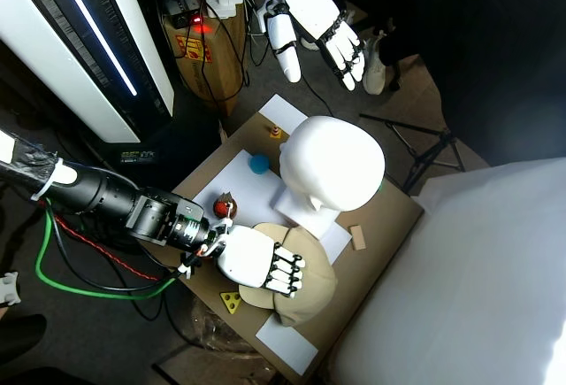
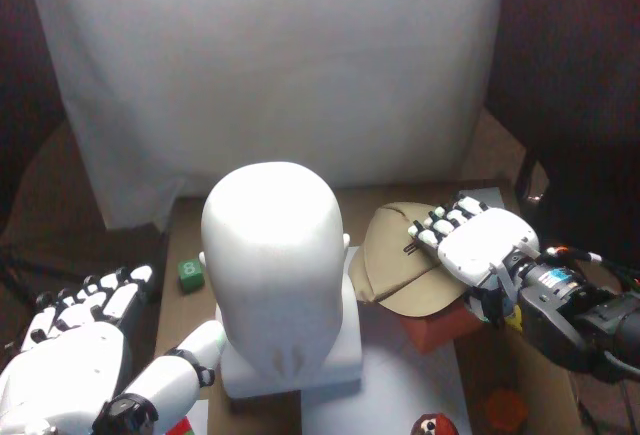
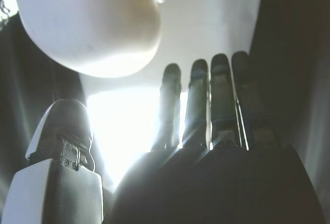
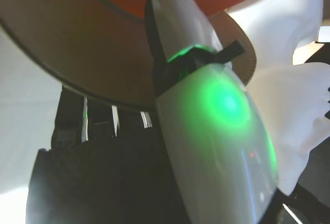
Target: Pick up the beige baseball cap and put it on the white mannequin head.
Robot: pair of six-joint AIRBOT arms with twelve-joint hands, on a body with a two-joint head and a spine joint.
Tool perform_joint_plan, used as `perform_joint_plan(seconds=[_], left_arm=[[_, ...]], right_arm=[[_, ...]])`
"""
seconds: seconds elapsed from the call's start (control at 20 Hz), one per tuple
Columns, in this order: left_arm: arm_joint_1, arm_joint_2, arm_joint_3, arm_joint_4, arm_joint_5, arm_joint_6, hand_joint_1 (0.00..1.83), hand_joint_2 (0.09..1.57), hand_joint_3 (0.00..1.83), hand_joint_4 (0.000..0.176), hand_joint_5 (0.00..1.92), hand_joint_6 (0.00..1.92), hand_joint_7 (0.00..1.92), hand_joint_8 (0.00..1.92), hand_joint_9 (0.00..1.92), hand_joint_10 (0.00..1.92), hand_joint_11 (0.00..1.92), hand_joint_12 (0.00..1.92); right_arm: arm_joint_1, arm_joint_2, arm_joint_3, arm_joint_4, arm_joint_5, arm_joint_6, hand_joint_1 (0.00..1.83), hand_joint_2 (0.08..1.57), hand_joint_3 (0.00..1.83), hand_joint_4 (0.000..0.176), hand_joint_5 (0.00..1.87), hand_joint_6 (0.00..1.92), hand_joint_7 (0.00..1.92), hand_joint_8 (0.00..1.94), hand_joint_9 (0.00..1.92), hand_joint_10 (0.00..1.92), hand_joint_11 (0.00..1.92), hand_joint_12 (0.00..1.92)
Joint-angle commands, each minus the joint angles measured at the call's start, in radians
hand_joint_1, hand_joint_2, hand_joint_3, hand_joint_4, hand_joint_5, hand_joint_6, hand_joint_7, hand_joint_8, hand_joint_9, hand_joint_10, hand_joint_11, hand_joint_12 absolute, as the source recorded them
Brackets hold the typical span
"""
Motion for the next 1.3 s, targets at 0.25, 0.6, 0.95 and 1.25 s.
perform_joint_plan(seconds=[0.25, 0.6, 0.95, 1.25], left_arm=[[0.005, 0.002, 0.018, 0.050, -0.094, -0.031, 0.00, 1.13, 0.00, 0.071, 0.16, 0.00, 0.15, 0.00, 0.14, 0.00, 0.00, 0.48], [0.011, 0.002, 0.015, 0.047, -0.094, -0.041, 0.00, 1.13, 0.00, 0.071, 0.16, 0.00, 0.15, 0.00, 0.14, 0.00, 0.00, 0.49], [0.010, 0.001, 0.015, 0.049, -0.094, -0.041, 0.00, 1.13, 0.00, 0.070, 0.17, 0.00, 0.15, 0.00, 0.14, 0.00, 0.00, 0.50], [0.010, -0.001, 0.012, 0.050, -0.109, -0.045, 0.00, 1.13, 0.00, 0.069, 0.17, 0.00, 0.15, 0.00, 0.14, 0.00, 0.00, 0.50]], right_arm=[[0.008, 0.002, 0.011, -0.007, 0.115, 0.003, 1.18, 1.17, 0.00, 0.000, 0.17, 0.01, 0.22, 0.01, 0.16, 0.00, 0.00, 0.63], [0.016, -0.003, 0.022, -0.007, 0.140, 0.003, 1.17, 1.16, 0.00, 0.000, 0.31, 0.02, 0.40, 0.01, 0.33, 0.02, 0.00, 0.93], [0.024, -0.008, 0.039, -0.007, 0.146, 0.008, 1.37, 1.15, 0.00, 0.000, 0.91, 0.95, 0.87, 1.04, 0.90, 1.43, 0.98, 1.51], [0.029, -0.009, 0.045, -0.008, 0.224, 0.008, 1.37, 1.14, 0.00, 0.000, 0.89, 1.00, 0.91, 1.01, 0.88, 1.42, 0.92, 1.48]])
